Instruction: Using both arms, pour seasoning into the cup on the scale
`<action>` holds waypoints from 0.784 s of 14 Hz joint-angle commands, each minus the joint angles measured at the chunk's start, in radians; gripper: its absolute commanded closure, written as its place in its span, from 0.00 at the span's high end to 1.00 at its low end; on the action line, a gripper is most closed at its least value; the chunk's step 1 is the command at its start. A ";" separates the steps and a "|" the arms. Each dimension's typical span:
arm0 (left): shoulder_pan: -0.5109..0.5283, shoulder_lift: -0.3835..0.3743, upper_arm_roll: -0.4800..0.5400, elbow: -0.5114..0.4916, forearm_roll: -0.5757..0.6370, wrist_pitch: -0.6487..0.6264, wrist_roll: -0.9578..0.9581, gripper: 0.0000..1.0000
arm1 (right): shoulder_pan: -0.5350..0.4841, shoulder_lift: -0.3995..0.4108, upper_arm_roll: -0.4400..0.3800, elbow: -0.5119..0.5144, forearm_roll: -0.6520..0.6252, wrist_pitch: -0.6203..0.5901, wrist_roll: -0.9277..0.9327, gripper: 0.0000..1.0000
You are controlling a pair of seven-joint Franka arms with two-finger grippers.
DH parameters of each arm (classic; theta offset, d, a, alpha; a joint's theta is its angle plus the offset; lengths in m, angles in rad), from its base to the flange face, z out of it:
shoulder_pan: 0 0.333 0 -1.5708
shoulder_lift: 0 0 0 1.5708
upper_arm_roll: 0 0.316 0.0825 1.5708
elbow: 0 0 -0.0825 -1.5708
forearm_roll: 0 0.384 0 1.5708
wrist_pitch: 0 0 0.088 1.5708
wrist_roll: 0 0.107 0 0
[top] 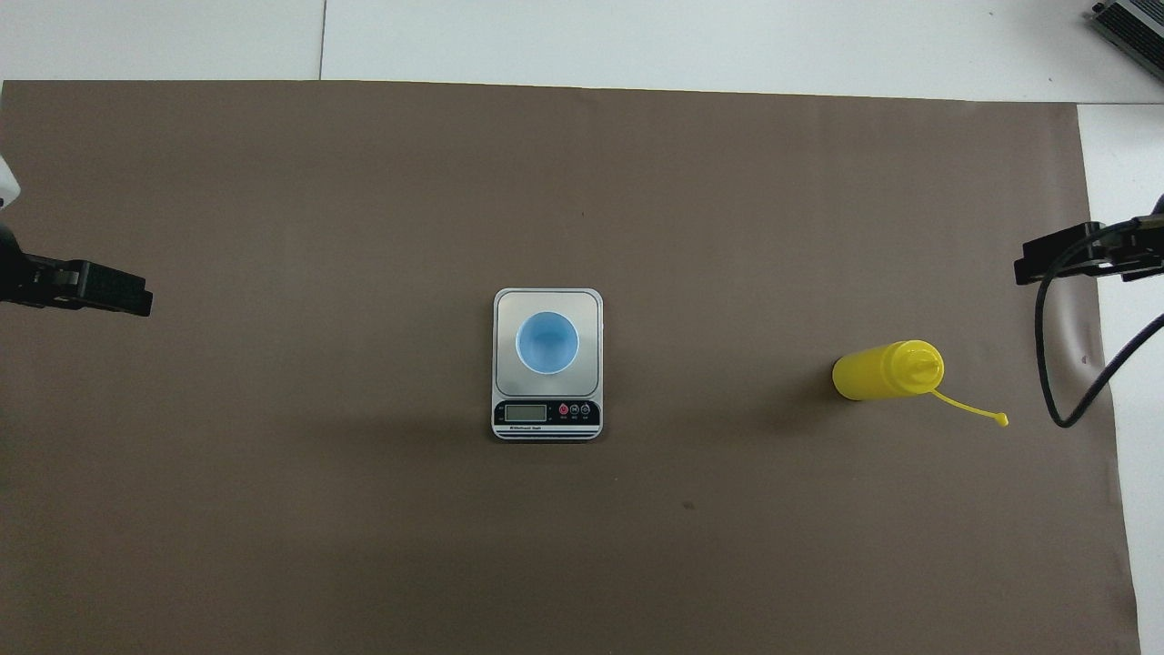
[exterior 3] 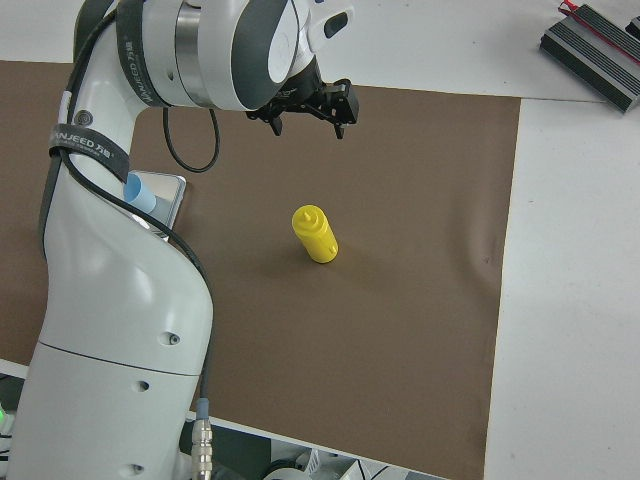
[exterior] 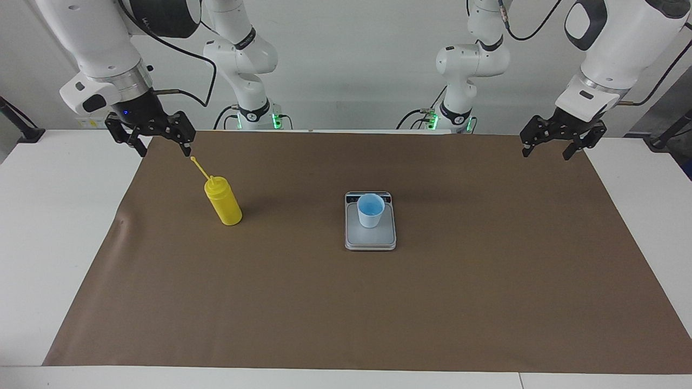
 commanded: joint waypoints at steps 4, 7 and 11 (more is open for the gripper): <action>0.004 -0.014 -0.002 -0.003 0.019 -0.010 -0.009 1.00 | -0.007 -0.057 0.022 -0.088 -0.006 -0.007 0.024 1.00; 0.004 -0.014 -0.002 -0.003 0.019 -0.010 -0.011 1.00 | -0.017 -0.097 0.022 -0.167 -0.003 0.025 0.018 1.00; 0.002 -0.014 -0.002 -0.003 0.019 -0.010 -0.011 1.00 | -0.004 -0.114 0.022 -0.195 -0.005 0.028 0.028 1.00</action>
